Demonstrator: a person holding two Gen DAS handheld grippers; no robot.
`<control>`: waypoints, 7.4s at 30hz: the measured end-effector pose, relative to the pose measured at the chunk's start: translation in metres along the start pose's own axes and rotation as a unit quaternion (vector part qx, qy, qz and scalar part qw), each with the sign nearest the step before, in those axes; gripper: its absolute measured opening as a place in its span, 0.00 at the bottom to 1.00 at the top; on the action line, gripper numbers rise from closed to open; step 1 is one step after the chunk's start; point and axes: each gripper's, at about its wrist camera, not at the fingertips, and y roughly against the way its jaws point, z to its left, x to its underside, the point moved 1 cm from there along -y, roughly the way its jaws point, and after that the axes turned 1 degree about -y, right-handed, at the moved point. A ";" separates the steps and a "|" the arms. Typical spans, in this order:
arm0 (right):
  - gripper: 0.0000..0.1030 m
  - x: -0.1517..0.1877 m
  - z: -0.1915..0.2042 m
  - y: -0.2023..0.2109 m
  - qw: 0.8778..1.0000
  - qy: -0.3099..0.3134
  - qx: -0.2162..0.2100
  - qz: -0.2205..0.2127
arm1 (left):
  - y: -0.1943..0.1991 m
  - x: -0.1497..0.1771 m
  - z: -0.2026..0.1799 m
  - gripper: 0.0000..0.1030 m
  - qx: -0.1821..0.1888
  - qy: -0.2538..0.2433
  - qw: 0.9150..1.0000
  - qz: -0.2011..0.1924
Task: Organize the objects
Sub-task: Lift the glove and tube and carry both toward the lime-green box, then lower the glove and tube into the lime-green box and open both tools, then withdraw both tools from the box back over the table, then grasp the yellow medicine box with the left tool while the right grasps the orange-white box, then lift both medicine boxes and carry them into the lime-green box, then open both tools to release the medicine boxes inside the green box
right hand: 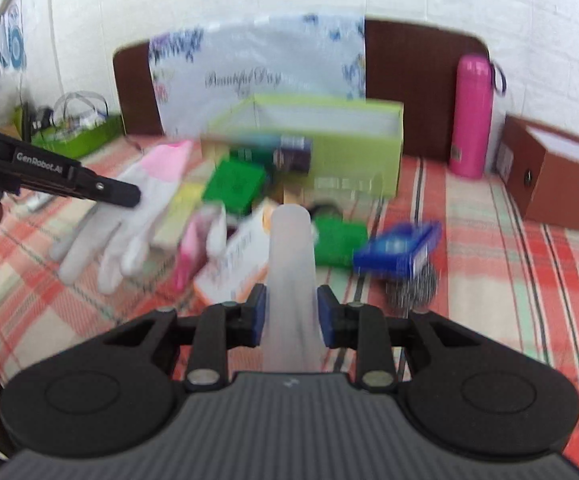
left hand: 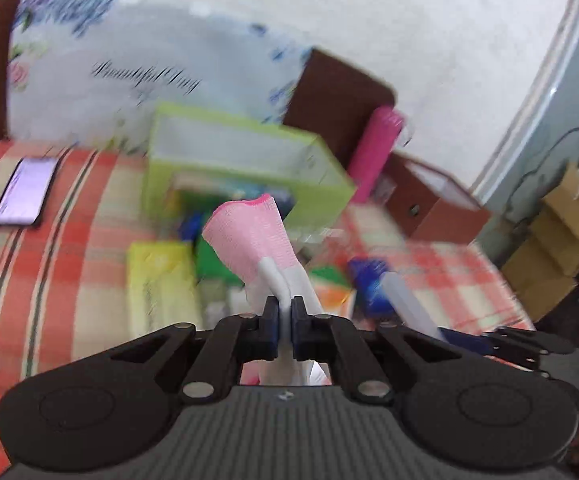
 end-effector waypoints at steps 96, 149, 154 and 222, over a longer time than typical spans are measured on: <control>0.84 0.035 0.052 -0.092 0.991 -0.032 0.131 -0.012 | -0.078 0.050 0.072 0.71 -0.206 0.019 0.978 0.022; 0.76 0.052 0.022 -0.103 0.978 0.138 -0.083 0.130 | -0.046 0.069 0.069 0.68 -0.170 -0.005 0.984 0.049; 0.73 0.058 0.014 -0.072 0.983 -0.010 -0.042 0.180 | -0.033 0.078 0.058 0.68 -0.154 -0.009 0.986 0.063; 1.00 -0.156 -0.070 -0.197 0.993 0.064 0.095 -0.041 | -0.149 -0.152 0.023 0.80 -0.098 0.000 0.992 -0.077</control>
